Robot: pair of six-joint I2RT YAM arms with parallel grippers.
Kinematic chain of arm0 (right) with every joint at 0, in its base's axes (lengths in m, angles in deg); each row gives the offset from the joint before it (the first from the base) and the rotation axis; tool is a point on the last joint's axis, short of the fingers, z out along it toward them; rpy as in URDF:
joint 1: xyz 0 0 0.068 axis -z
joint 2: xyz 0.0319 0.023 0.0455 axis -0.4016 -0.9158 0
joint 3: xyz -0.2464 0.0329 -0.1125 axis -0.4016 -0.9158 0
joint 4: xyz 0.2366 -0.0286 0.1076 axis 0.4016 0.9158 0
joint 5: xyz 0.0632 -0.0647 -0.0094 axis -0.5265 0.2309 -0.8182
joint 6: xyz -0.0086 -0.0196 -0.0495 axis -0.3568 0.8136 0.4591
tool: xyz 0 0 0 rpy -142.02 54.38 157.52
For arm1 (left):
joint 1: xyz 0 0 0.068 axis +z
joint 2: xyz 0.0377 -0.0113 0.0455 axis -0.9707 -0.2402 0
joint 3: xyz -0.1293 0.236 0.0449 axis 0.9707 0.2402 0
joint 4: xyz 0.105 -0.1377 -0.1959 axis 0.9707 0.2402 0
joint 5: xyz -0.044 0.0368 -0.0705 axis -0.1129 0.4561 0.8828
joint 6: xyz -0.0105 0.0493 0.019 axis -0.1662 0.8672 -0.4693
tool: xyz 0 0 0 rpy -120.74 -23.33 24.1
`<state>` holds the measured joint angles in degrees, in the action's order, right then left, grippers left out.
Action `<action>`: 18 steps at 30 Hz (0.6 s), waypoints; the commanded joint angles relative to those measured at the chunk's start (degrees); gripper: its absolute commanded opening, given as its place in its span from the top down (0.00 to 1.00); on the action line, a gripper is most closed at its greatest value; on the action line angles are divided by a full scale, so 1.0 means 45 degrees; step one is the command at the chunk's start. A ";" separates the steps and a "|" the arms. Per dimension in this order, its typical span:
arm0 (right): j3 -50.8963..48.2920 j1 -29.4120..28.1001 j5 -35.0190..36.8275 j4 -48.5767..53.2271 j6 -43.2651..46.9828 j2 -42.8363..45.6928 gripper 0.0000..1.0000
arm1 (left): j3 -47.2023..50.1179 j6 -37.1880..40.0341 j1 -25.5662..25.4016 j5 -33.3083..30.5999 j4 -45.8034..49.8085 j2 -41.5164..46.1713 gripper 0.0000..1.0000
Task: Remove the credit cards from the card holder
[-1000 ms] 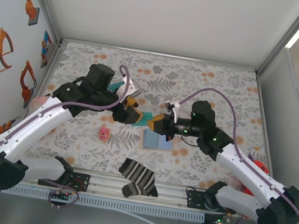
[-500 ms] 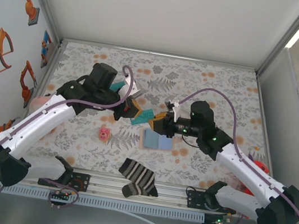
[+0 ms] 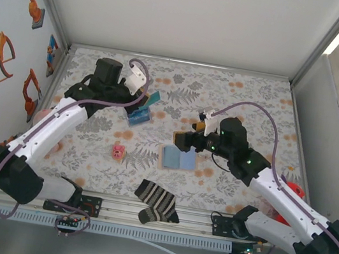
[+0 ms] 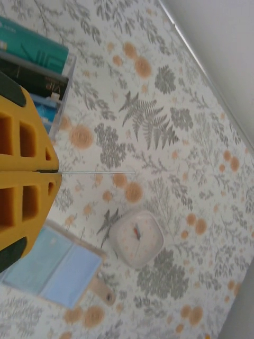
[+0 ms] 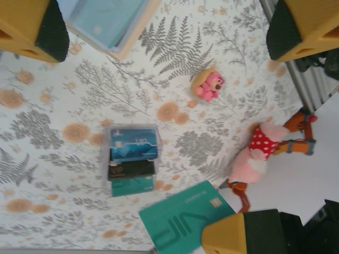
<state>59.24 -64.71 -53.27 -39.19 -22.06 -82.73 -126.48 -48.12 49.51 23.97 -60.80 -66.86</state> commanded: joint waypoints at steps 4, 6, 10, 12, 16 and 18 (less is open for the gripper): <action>0.0778 -0.0036 0.2576 0.1284 -0.0690 -0.0478 0.01 | 0.0214 0.1580 0.1385 0.0590 -0.2186 -0.1224 1.00; 0.0882 -0.0034 0.3043 0.1541 -0.0848 -0.0633 0.01 | 0.0216 0.1837 0.1790 0.0856 -0.2484 -0.1669 1.00; 0.0919 -0.0023 0.3452 0.1707 -0.1261 -0.0830 0.01 | 0.0221 0.2461 0.2549 0.1446 -0.3014 -0.2493 1.00; 0.0895 -0.0021 0.3563 0.1782 -0.1410 -0.0910 0.01 | 0.0277 0.2556 0.2861 0.1690 -0.3369 -0.2811 1.00; 0.0785 -0.0021 0.3772 0.1716 -0.1667 -0.0897 0.01 | 0.0199 0.3180 0.3247 0.1911 -0.3514 -0.3606 1.00; 0.0660 -0.0021 0.3840 0.1583 -0.1706 -0.0780 0.01 | 0.0114 0.3489 0.3339 0.1912 -0.3386 -0.3986 1.00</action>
<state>61.54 -64.69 -38.19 -31.91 -28.16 -86.91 -126.00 -36.51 64.16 29.81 -74.97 -83.19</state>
